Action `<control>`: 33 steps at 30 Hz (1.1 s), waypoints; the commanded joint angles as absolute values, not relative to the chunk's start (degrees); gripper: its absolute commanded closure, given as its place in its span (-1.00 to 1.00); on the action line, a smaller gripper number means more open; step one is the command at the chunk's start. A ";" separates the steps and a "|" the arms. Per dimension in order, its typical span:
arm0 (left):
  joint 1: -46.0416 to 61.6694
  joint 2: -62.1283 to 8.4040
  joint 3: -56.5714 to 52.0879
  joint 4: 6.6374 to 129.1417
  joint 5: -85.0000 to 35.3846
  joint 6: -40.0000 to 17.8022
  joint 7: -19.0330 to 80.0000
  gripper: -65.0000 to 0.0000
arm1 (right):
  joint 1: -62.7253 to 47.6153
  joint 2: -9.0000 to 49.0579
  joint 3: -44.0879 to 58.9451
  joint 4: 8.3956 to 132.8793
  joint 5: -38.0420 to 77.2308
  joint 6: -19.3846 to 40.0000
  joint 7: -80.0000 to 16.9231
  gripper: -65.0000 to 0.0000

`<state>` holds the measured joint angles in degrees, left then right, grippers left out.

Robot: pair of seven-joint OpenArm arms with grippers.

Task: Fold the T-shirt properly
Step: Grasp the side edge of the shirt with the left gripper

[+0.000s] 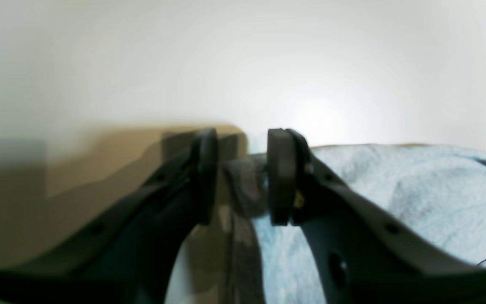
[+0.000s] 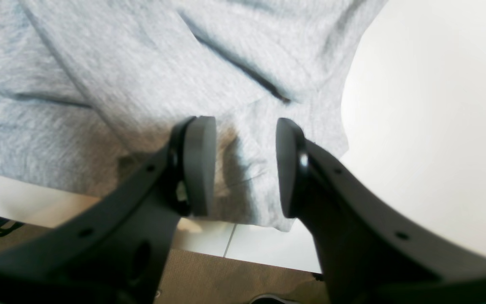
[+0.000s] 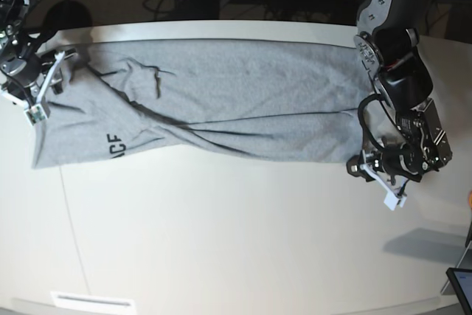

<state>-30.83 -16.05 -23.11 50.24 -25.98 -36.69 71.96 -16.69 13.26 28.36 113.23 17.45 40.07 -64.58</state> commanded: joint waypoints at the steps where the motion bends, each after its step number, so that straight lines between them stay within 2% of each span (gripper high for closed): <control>1: -32.84 -17.01 -23.16 51.38 -27.12 -36.79 71.34 0.42 | -16.40 14.11 28.70 113.98 17.54 40.00 -63.78 0.33; 7: -32.84 -18.51 -23.16 51.21 -27.12 -36.79 71.43 0.42 | -16.48 14.11 28.70 113.98 17.54 40.00 -63.78 0.33; 30: -32.48 -16.22 -22.73 50.95 -27.12 -36.88 71.34 0.45 | -16.48 14.11 28.70 113.98 17.54 40.00 -63.78 0.33; 31: -32.48 -16.22 -22.73 50.95 -27.12 -36.88 71.34 0.46 | -16.48 14.11 28.70 113.98 17.54 40.00 -63.78 0.33; 33: -32.48 -16.22 -22.73 50.95 -27.12 -36.88 71.34 0.64 | -16.48 14.11 28.70 113.98 17.54 40.00 -63.78 0.33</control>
